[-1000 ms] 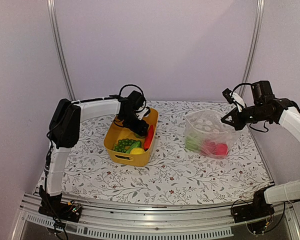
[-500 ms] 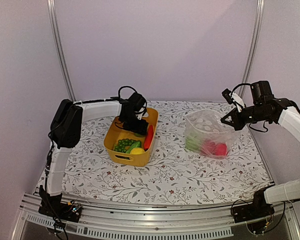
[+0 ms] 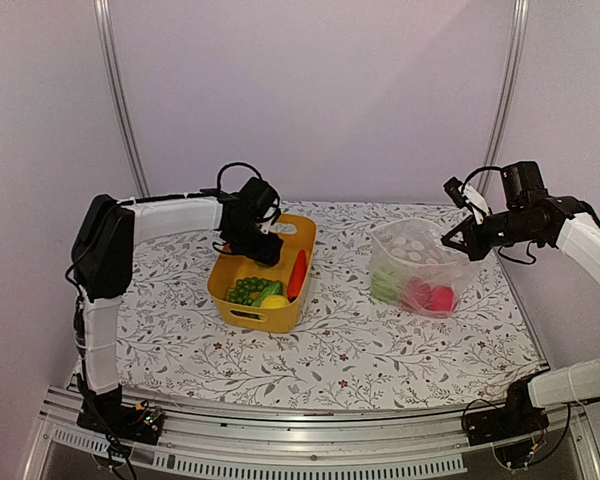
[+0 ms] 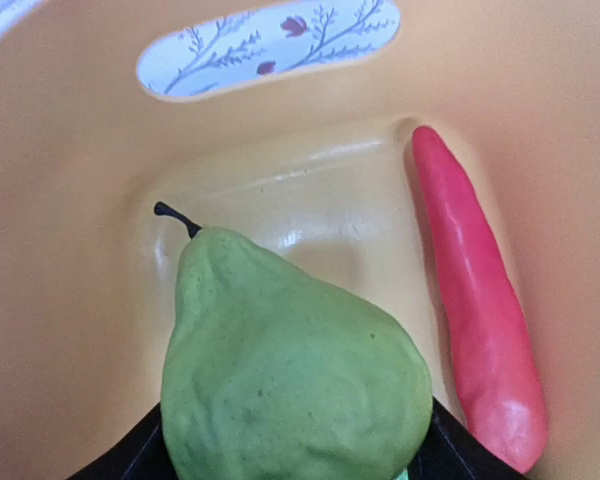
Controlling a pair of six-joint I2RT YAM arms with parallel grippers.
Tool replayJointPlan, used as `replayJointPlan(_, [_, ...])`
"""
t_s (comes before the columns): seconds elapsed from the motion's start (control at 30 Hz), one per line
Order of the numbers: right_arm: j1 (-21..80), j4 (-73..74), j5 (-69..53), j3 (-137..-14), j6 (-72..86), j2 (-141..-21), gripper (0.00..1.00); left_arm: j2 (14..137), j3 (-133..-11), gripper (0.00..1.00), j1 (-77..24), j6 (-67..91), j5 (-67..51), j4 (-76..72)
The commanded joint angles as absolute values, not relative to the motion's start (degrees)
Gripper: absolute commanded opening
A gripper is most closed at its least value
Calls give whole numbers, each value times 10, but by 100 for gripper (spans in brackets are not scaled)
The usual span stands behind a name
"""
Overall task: Place the food in the zip-top bag and seal the zipper
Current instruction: Pick up the fake fruit from the bin, then place the fake fruit in the zipper food storage bag.
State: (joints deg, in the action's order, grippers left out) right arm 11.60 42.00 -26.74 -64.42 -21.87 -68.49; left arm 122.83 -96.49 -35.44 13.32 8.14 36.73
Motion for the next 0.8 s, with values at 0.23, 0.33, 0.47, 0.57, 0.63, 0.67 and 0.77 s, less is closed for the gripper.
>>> replayJointPlan(0.23, [115,436,-222,-728,-213,-737,0,1048,-955,55,-408,83,66,292])
replayJointPlan(0.33, [114,440,-227,-750,-210,-753,0,1023,-975,54,-461,53,49,261])
replayJointPlan(0.47, [114,448,-242,-763,-209,-764,0,1018,-1010,55,-530,36,-13,217])
replayJointPlan(0.57, [115,451,-251,-757,-209,-765,0,1035,-1032,55,-566,38,-72,176])
replayJointPlan(0.63, [115,451,-254,-751,-208,-763,0,1060,-1059,55,-583,49,-102,158])
replayJointPlan(0.67, [115,452,-257,-749,-208,-760,0,1077,-1077,55,-588,55,-117,157])
replayJointPlan(0.77, [115,457,-263,-746,-208,-753,0,1132,-1131,54,-600,69,-148,170])
